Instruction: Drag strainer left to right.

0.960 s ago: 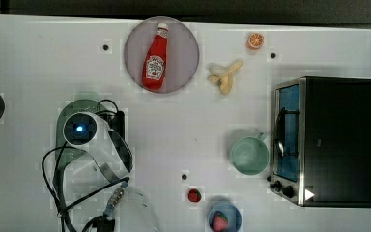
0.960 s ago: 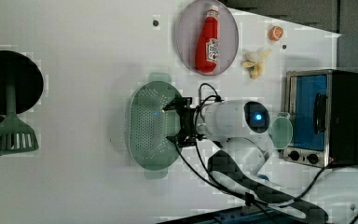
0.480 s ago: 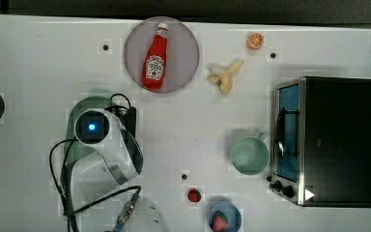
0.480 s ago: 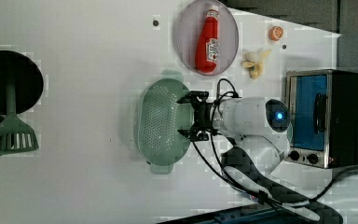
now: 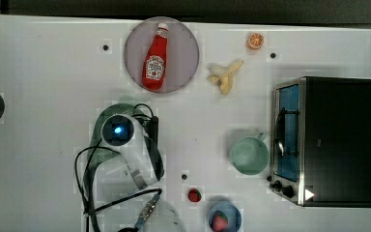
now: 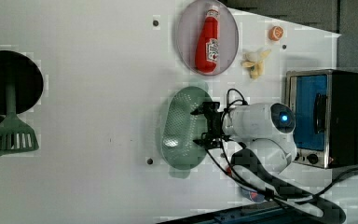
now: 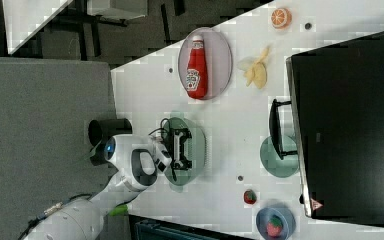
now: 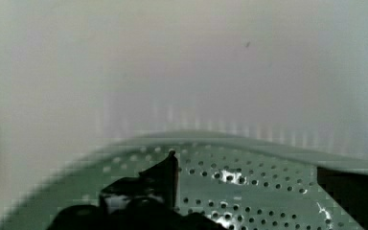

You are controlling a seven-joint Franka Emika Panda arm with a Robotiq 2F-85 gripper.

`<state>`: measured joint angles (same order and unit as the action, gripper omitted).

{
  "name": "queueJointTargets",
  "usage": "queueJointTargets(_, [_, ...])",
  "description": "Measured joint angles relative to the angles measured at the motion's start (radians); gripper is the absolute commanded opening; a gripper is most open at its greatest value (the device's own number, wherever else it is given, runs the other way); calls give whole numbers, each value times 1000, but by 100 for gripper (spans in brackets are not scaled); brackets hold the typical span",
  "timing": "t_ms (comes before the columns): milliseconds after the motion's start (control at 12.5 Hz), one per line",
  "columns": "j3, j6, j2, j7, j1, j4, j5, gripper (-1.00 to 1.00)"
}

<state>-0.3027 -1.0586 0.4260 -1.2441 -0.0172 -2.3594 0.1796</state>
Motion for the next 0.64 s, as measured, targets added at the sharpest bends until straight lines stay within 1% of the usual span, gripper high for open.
queueJointTargets(240, [42, 3, -2, 54, -13, -8, 32, 100])
queueJointTargets(320, [51, -11, -6, 74, -19, -8, 24, 100])
queueJointTargets(480, [91, -7, -15, 97, -20, -6, 40, 100])
queueJointTargets(640, [129, -11, -19, 130, -22, -10, 25, 100])
